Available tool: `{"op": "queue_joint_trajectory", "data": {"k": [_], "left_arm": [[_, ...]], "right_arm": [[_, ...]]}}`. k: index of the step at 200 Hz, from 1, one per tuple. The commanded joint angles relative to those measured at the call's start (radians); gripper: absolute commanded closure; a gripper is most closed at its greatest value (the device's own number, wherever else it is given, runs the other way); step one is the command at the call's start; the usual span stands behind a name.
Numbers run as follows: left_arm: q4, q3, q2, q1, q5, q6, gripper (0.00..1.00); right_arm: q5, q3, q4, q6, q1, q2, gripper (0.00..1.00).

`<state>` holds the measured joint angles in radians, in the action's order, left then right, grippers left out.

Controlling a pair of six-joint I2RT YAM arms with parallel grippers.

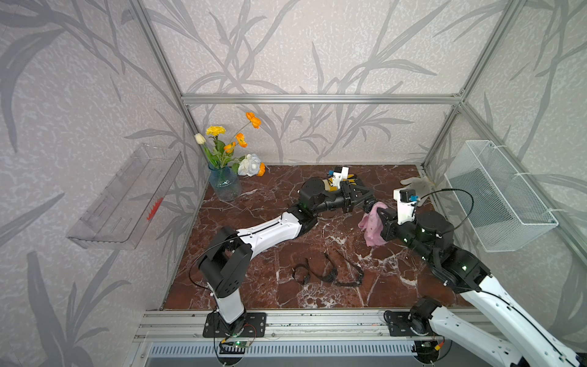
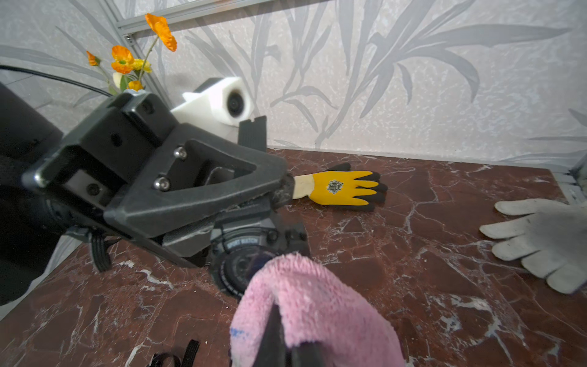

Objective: Wipe the watch dial
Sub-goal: Wipe the dirt from the watch dial.

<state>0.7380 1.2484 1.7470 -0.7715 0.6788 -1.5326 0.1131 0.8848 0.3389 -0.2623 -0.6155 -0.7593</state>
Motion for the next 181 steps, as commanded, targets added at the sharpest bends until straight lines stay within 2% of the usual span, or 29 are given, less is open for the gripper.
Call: {"op": "queue_joint_trajectory", "data": {"k": [1,13,25,63,85,109,152,167,181], "left_arm": [[0.039,-0.004,-0.012,-0.017,0.052,0.000,1.00],[0.052,-0.006,-0.009,-0.018,0.054,-0.006,1.00],[0.060,-0.011,-0.008,-0.018,0.054,-0.011,1.00],[0.068,-0.024,-0.014,-0.018,0.054,-0.014,1.00],[0.071,-0.023,-0.015,-0.017,0.057,-0.017,1.00],[0.072,-0.023,-0.009,-0.018,0.059,-0.017,1.00],[0.078,-0.026,-0.006,-0.018,0.061,-0.029,1.00],[0.076,-0.028,-0.007,-0.017,0.063,-0.027,1.00],[0.078,-0.029,-0.007,-0.018,0.063,-0.028,1.00]], "right_arm": [[-0.223,0.014,-0.135,0.038,0.002,-0.031,1.00],[-0.269,0.017,-0.146,0.038,0.002,-0.044,1.00],[-0.243,0.017,-0.142,0.032,0.002,-0.047,1.00],[0.143,0.054,0.019,-0.016,0.001,-0.046,1.00],[0.235,0.079,0.093,-0.019,0.001,-0.067,1.00],[0.135,0.084,0.070,-0.006,0.001,-0.087,1.00],[-0.259,0.021,-0.112,0.046,0.002,-0.075,1.00],[-0.307,0.013,-0.128,0.046,0.001,-0.075,1.00],[-0.268,0.014,-0.110,0.046,0.001,-0.075,1.00]]}}
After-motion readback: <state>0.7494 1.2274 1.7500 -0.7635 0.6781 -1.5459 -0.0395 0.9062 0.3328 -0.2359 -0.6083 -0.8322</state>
